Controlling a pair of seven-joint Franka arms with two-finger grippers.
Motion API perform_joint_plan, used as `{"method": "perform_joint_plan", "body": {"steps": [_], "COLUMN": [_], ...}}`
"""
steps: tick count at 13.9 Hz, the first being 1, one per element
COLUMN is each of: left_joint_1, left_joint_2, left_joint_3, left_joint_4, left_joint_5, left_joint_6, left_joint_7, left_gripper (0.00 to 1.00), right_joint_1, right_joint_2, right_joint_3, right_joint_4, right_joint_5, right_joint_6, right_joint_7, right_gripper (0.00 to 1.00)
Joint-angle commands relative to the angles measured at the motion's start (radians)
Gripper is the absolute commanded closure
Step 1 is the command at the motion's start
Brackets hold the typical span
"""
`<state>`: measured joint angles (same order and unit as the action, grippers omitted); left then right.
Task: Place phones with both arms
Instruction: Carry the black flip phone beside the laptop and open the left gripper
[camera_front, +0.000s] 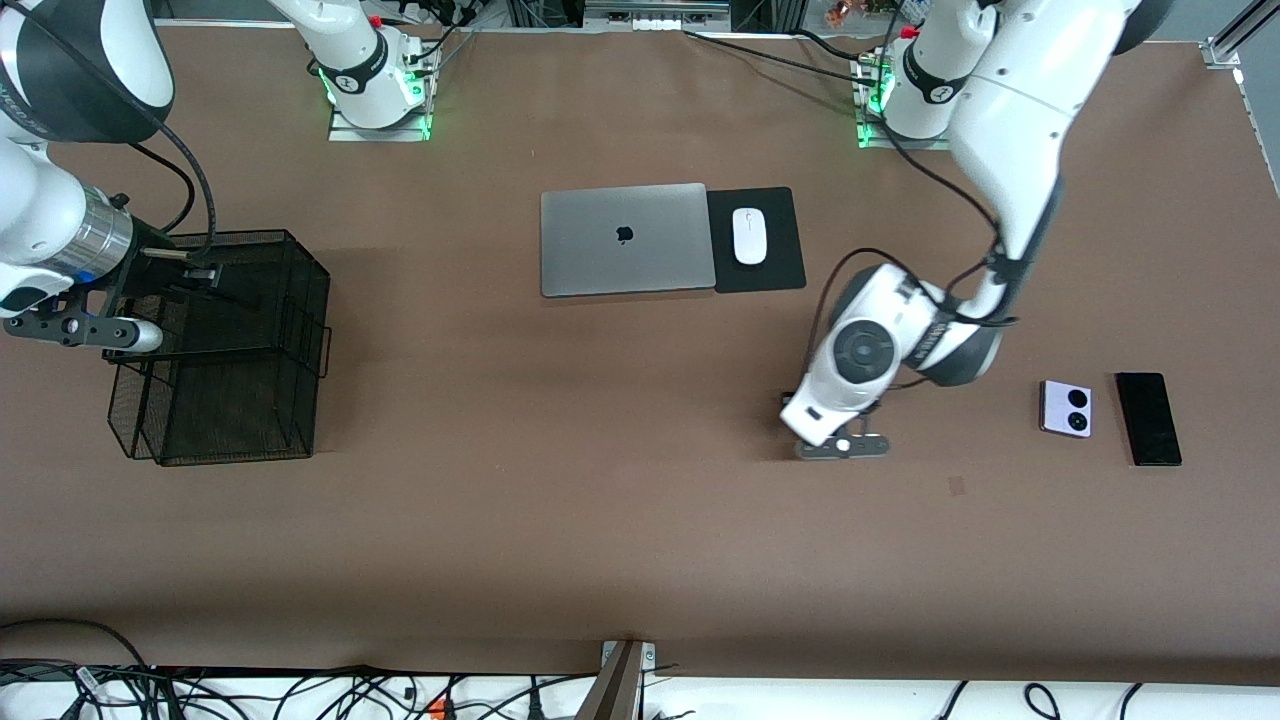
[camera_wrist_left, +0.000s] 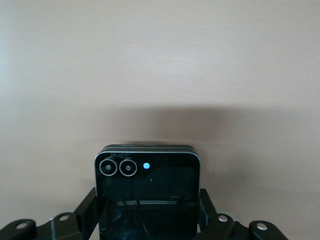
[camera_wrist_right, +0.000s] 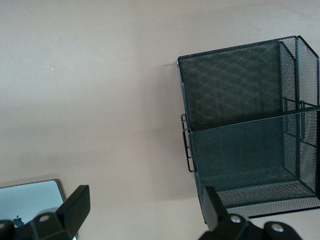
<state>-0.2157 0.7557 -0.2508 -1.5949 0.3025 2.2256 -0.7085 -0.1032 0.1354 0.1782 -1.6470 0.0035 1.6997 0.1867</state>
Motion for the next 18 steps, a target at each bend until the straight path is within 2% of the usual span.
{"method": "perform_joint_plan", "body": {"steps": [1,6,11,16,18], "left_joint_1": [-0.105,-0.235,-0.364,-0.427,-0.442], "left_joint_2": [0.086,0.12,0.278,0.316,0.342], "left_joint_3": [0.016,0.021,0.024,0.027,0.039], "left_joint_4": [0.145,0.239,0.551,0.576,0.578], "left_joint_5": [-0.019,-0.085,-0.105,-0.105,-0.105], "left_joint_6": [-0.027,-0.027,-0.027,-0.009,0.043], "left_joint_7": [-0.179,-0.408,-0.615,-0.625,-0.626], "left_gripper": [0.86,0.86,0.86,0.86,0.83], "right_joint_1": [-0.006,-0.006,-0.006,-0.006,-0.006], "right_joint_2": [0.0,0.0,0.0,0.0,0.0], "right_joint_3": [-0.002,-0.002,-0.002,-0.002,-0.002], "right_joint_4": [0.009,0.007,0.007,0.007,0.007], "right_joint_5": [0.023,0.023,0.023,0.023,0.023], "right_joint_6": [-0.012,-0.012,-0.014,-0.014,-0.015], "right_joint_7": [-0.018,-0.018,-0.018,-0.016,-0.015], "right_gripper": [0.0,0.0,0.0,0.0,0.0]}}
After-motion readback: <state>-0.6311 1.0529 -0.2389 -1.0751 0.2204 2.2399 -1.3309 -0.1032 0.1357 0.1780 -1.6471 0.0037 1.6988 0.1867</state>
